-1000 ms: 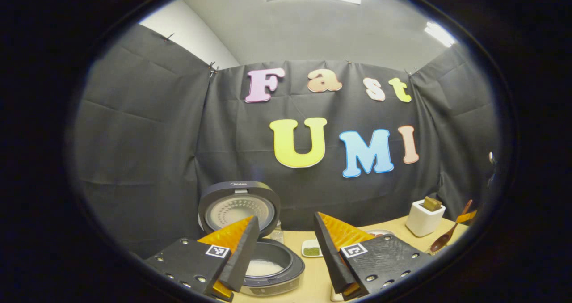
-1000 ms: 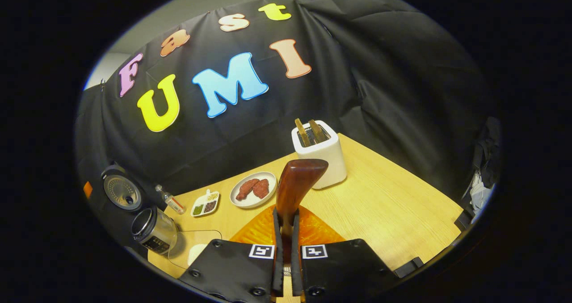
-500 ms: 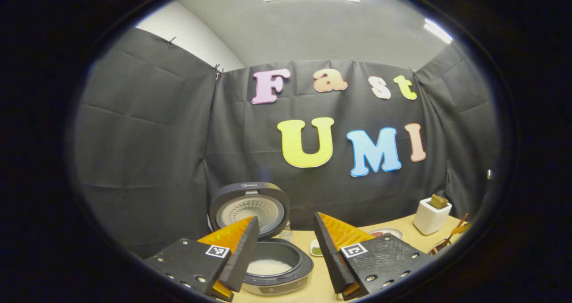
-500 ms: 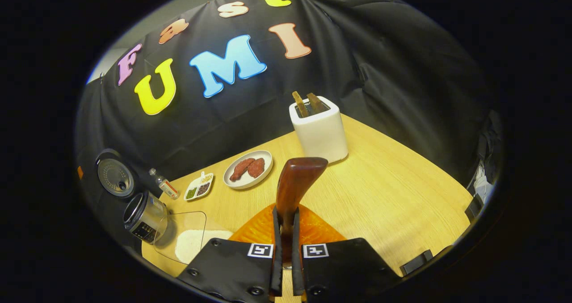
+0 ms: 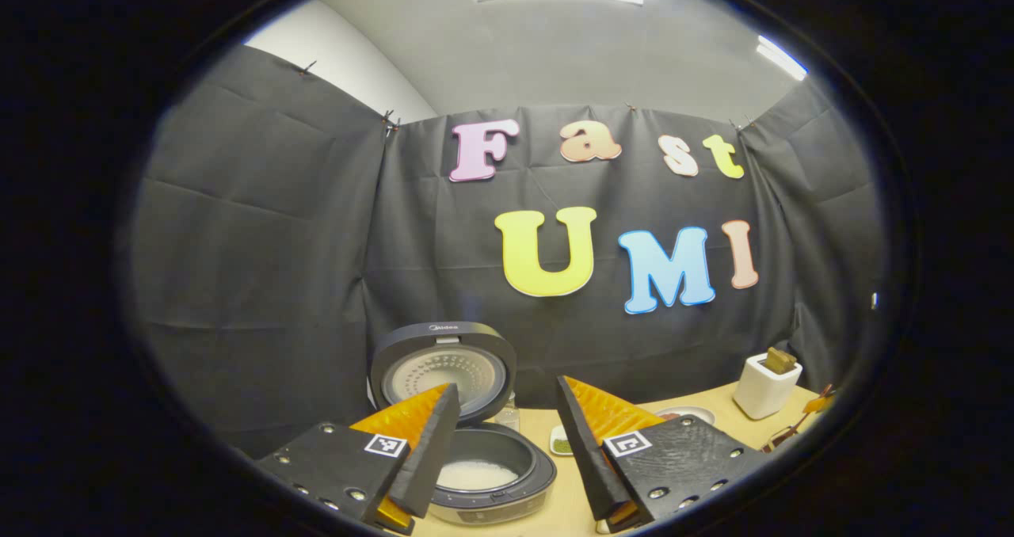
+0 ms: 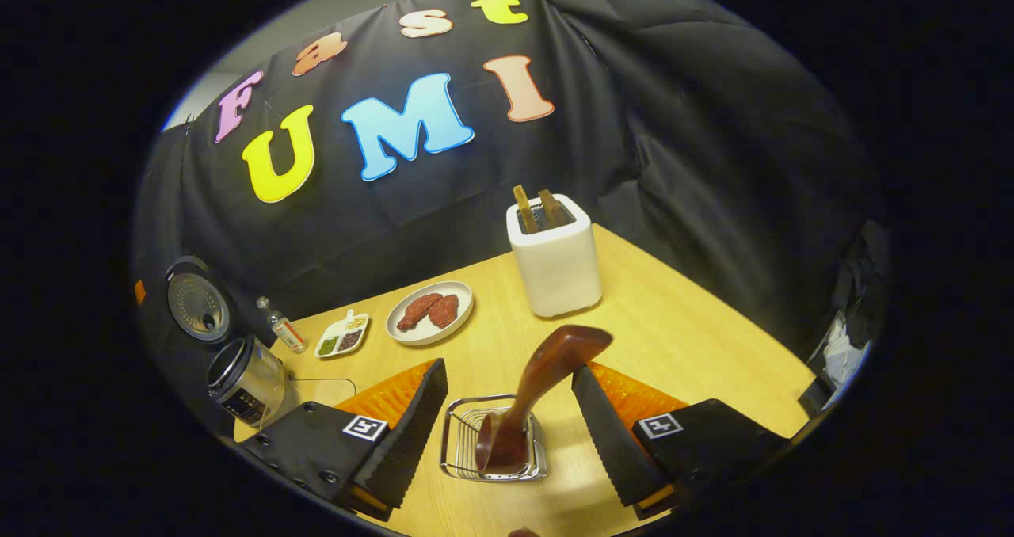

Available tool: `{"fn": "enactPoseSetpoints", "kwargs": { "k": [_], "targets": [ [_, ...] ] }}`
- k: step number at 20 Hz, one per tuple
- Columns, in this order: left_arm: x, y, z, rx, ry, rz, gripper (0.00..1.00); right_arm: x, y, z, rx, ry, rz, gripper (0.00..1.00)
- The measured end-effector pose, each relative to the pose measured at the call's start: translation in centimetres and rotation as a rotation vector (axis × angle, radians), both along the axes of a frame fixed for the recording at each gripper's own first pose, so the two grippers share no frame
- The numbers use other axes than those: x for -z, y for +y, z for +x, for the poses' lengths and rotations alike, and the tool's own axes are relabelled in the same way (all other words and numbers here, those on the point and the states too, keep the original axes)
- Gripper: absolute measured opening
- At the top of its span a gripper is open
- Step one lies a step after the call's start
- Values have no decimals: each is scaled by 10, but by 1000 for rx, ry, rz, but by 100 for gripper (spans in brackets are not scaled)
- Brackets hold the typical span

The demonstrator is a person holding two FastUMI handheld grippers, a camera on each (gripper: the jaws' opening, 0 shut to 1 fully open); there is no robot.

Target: Close the left gripper, press the button to open the rice cooker; take a wooden spoon from the chopstick holder with the right hand, scoop a spoonful of rice and pour it into the rice cooker, then put the wooden spoon back into the chopstick holder.

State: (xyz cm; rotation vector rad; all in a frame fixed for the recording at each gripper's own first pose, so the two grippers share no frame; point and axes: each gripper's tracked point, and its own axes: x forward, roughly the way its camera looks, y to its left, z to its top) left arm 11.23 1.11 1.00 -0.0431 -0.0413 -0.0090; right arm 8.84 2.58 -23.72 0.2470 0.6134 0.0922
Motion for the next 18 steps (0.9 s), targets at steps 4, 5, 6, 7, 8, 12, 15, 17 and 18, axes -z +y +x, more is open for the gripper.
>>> {"fn": "enactPoseSetpoints", "kwargs": {
  "k": [4, 5, 6, 7, 8, 12, 15, 17, 18],
  "targets": [
    [-10, 5, 14, 7, 8, 3, 75, -56, -13, 4, 22, -136, -131, 92],
    [-13, 9, 21, 6, 11, -3, 74, -71, -13, 5, 19, -171, -154, 98],
    [-17, 13, 27, 6, 13, -9, 75, -87, -11, 5, 15, -202, -174, 98],
    [-23, 17, 34, 3, 10, -13, 75, -101, -8, 5, 8, -233, -190, 98],
    [-29, 23, 41, -1, 1, -14, 74, -114, -5, 4, 3, -262, -204, 98],
    [-53, 46, 73, -21, -22, -17, 75, -142, 13, -5, -13, -321, -221, 98],
    [-63, 69, 109, -42, -17, -29, 75, -145, 27, -14, -24, -332, -236, 98],
    [-64, 85, 134, -56, -14, -38, 75, -145, 37, -20, -33, -336, -254, 98],
    [-62, 92, 148, -57, -4, -45, 75, -144, 42, -22, -37, -336, -261, 98]
  ]
}}
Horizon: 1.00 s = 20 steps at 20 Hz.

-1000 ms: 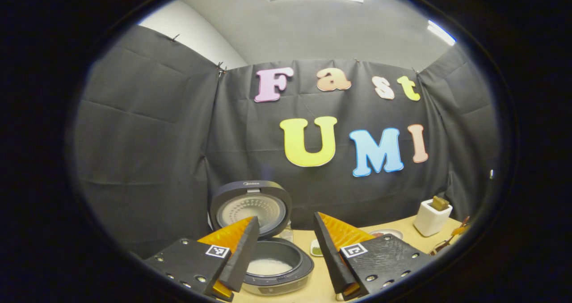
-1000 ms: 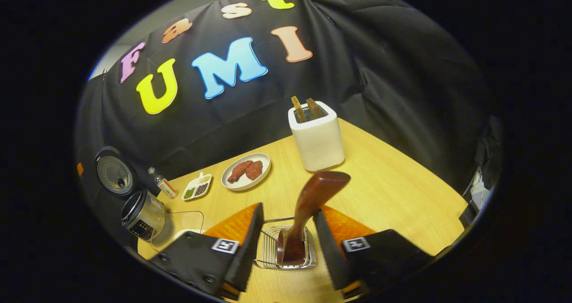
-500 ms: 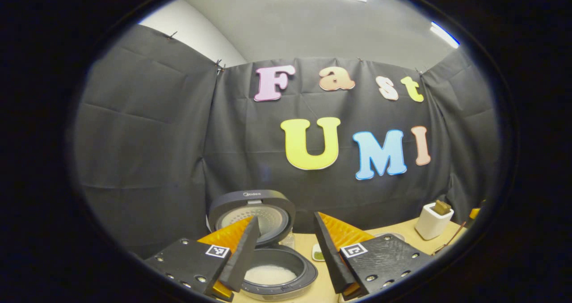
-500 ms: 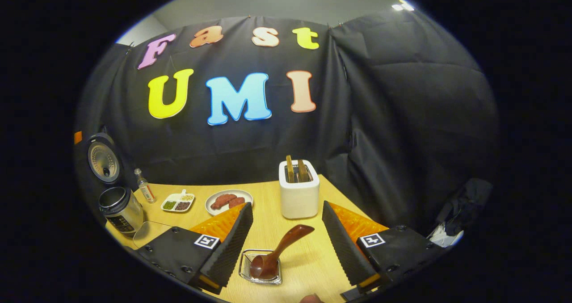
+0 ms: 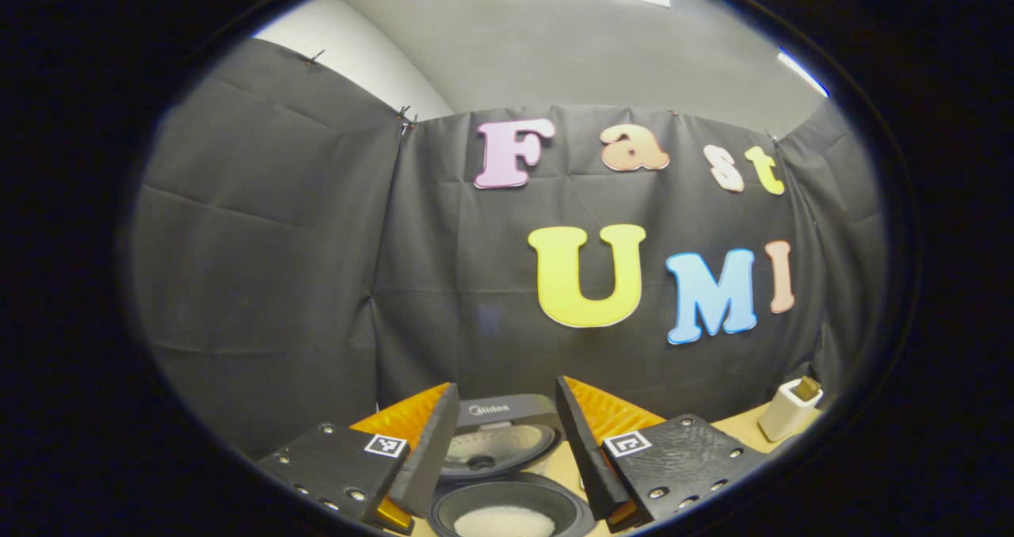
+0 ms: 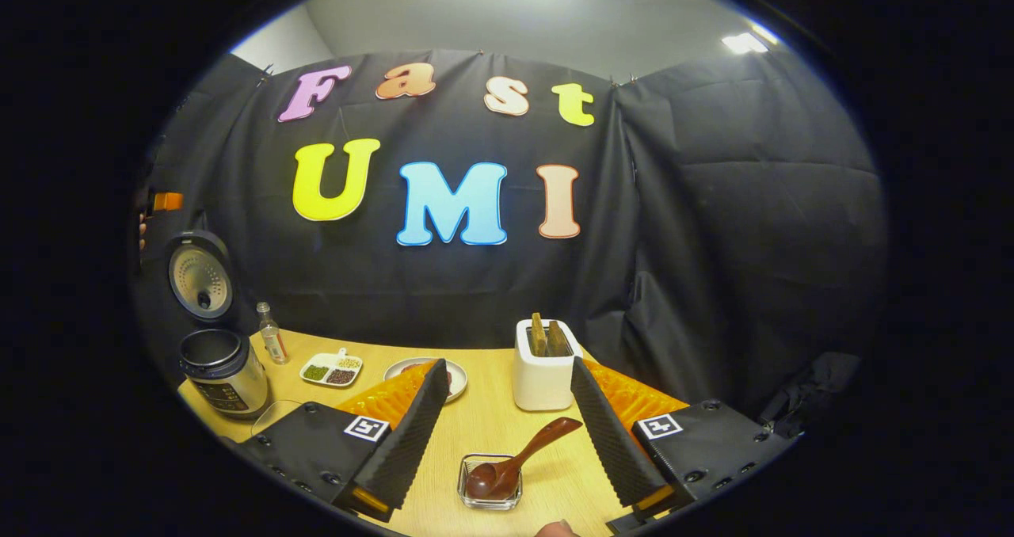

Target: Close the left gripper, press the button to open the rice cooker; take a wooden spoon from the chopstick holder with the right hand, scoop a spoonful of rice and pour it into the rice cooker, then put the wooden spoon back into the chopstick holder.

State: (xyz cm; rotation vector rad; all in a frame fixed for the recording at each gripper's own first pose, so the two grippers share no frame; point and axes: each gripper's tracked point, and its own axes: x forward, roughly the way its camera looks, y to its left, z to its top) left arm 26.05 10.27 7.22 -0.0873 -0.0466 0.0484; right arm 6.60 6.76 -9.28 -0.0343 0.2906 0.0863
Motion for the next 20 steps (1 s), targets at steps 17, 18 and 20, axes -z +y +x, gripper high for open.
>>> {"fn": "enactPoseSetpoints", "kwargs": {
  "k": [17, 18, 20],
  "targets": [
    [80, 34, 88, 15, 131, -59, 77, 4, 27, -22, -13, 14, -34, 99],
    [81, 28, 82, 18, 133, -52, 79, 4, 27, -22, -20, 16, -29, 99],
    [89, 14, 69, 23, 140, -48, 79, 7, 28, -22, -35, 20, -17, 99]
  ]
}}
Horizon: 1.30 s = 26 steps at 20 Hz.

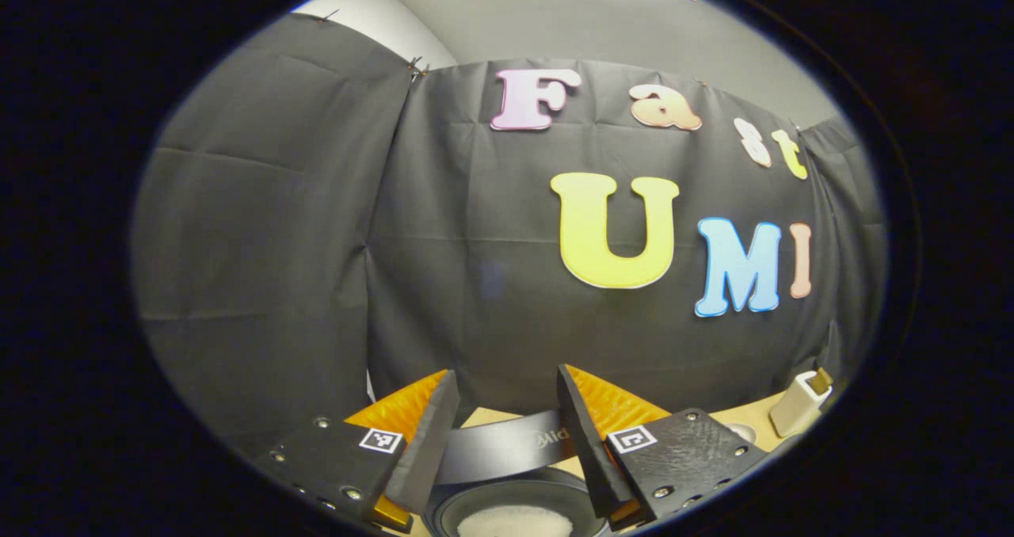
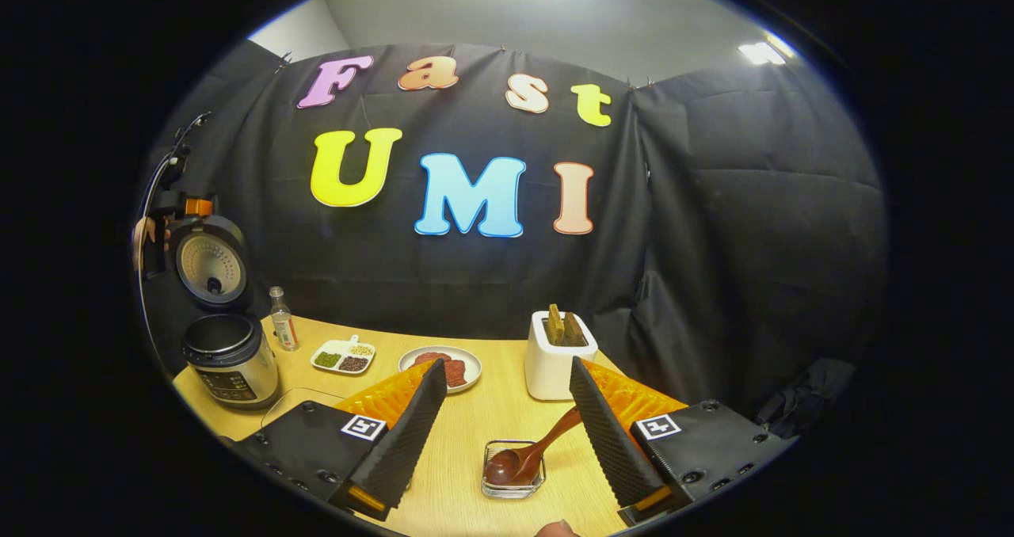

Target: Close the left gripper, press the button to open the rice cooker; take a wooden spoon from the chopstick holder with the right hand, scoop a spoonful of rice and pour it into the rice cooker, then put the wooden spoon back into the chopstick holder.

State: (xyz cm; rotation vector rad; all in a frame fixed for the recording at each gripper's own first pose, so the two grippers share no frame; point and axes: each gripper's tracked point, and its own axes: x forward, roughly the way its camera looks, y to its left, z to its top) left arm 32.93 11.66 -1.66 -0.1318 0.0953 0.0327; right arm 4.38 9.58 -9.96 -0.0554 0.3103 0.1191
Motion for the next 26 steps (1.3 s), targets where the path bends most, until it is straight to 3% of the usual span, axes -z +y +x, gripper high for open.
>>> {"fn": "enactPoseSetpoints", "kwargs": {
  "k": [2, 14, 24, 26],
  "targets": [
    [7, -5, -17, 2, 11, -14, 78, 2, 0, 0, -21, 6, 7, 95],
    [101, -57, -117, 26, 107, -60, 79, 3, -23, 6, -104, 5, 24, 99],
    [178, -80, -150, -5, 160, 47, 79, 6, -54, 5, -110, 15, -5, 95],
    [181, -79, -153, -17, 143, 64, 79, 7, -60, 4, -108, 17, -15, 99]
  ]
}}
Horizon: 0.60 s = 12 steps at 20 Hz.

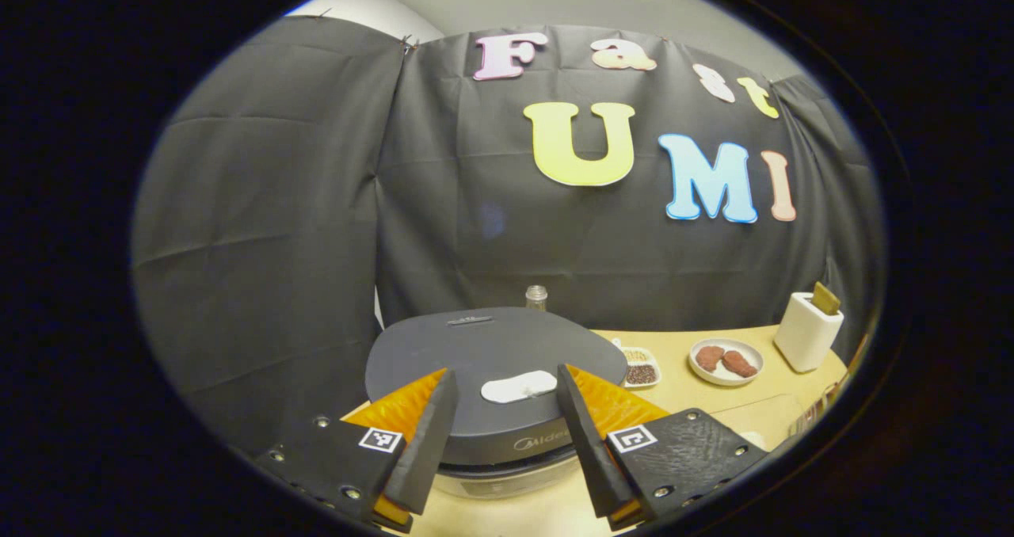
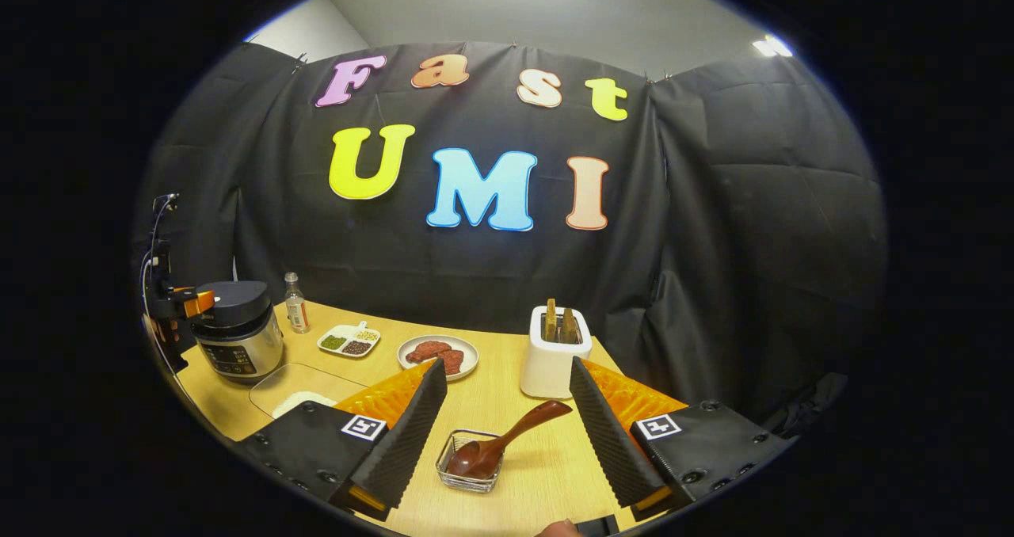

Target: Close the left gripper, press the button to open the rice cooker; take a wooden spoon from the chopstick holder with the right hand, scoop a spoonful of rice and pour it into the rice cooker, then put the wooden spoon back into the chopstick holder.

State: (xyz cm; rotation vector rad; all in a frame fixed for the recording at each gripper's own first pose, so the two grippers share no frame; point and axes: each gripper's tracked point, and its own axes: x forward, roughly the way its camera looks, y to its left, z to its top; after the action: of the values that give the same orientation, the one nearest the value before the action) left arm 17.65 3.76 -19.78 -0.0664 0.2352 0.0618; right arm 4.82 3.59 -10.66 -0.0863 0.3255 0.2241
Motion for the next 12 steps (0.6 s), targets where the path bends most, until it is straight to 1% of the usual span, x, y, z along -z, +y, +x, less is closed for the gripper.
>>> {"fn": "enactPoseSetpoints", "kwargs": {
  "k": [1, 2, 3, 4, 5, 7, 8, 9, 10, 11, 12],
  "targets": [
    [0, 0, -2, -7, -12, 4, 79, 0, -2, -1, 1, 0, -4, 95],
    [5, -2, -2, -8, -8, 6, 78, 0, -4, -1, 1, 0, -6, 99],
    [23, -4, -5, -6, 28, 5, 79, -1, -6, -3, 2, -2, -9, 99],
    [29, -9, -3, -6, 7, 14, 80, -2, -8, -3, 1, -5, -11, 99],
    [24, -6, -6, -10, 5, 19, 81, -2, -10, -4, 1, -6, -12, 99],
    [28, -6, -8, -15, 0, -12, 82, -1, -14, -6, -1, -9, -10, 99],
    [27, -7, -11, -9, -4, -11, 82, -3, -14, -6, -5, -11, -1, 95],
    [23, -8, -12, 2, -9, 21, 82, -4, -14, -7, -8, -16, 10, 99],
    [19, -12, -10, 13, -7, 41, 80, -6, -14, -7, -15, -20, 26, 99],
    [4, -17, -14, 19, -30, 51, 80, -8, -12, -7, -25, -27, 43, 95],
    [-18, -22, -17, 23, -60, 56, 78, -9, -9, -6, -39, -33, 57, 98]
  ]
}}
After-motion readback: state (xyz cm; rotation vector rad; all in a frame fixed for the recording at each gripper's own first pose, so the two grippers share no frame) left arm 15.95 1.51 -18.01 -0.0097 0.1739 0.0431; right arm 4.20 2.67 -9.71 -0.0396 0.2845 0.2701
